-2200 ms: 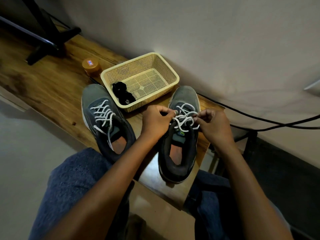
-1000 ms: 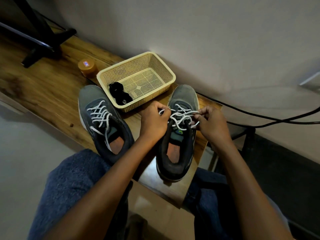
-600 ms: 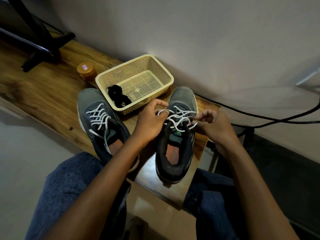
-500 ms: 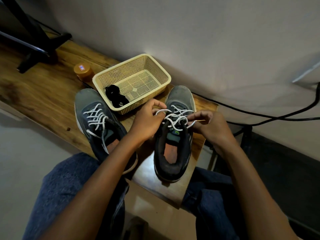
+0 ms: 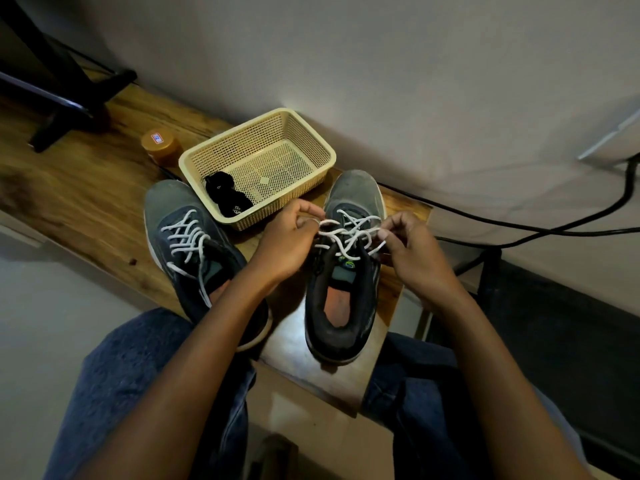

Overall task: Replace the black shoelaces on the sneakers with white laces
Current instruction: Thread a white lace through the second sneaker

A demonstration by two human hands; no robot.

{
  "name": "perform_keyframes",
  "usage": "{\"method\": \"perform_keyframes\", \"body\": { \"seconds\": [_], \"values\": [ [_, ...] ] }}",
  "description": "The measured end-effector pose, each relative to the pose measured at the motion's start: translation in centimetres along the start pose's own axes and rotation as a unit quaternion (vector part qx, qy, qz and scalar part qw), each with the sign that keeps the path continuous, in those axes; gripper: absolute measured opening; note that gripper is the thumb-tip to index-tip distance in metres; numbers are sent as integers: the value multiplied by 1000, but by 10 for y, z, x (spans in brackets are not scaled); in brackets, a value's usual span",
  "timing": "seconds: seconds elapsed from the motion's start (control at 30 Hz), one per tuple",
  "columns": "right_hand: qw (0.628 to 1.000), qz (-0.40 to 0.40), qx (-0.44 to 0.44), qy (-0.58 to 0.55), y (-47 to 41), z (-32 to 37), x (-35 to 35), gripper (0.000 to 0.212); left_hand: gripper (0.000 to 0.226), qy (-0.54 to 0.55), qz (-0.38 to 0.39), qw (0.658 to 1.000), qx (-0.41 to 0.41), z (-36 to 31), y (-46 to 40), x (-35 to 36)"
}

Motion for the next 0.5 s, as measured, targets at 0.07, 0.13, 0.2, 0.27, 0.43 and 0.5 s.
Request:
{"method": "perform_keyframes", "body": {
  "seconds": [0.07, 0.13, 0.2, 0.27, 0.43, 0.5],
  "values": [
    [1000, -8, -19, 2, 2, 0, 0, 14, 18, 5, -5, 1000, -4, 0, 0, -1],
    [999, -18, -38, 8, 2, -1, -1, 11, 21, 3, -7, 1000, -6, 0, -1, -1],
    [999, 2, -43, 13, 2, -1, -2, 14, 23, 6, -8, 1000, -4, -1, -1, 0],
    [997, 15, -55, 47, 1, -2, 0, 18, 23, 10, -8, 1000, 2, 0, -2, 0],
    [999, -30, -32, -4, -2, -3, 2, 21, 24, 47, 1, 999, 0, 2, -3, 2],
    [998, -19, -18, -58, 0, -3, 1, 14, 24, 54, 5, 999, 1, 2, -4, 2]
  ]
}}
Point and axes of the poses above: each hand's wrist, its own y-axis away from the middle knuckle, its own x-axis out of the palm, z = x × y, the point moved 1 cm from there along -y, towards the middle knuckle, and after that the axes turned 9 degrees about z, right-handed, at the moved point
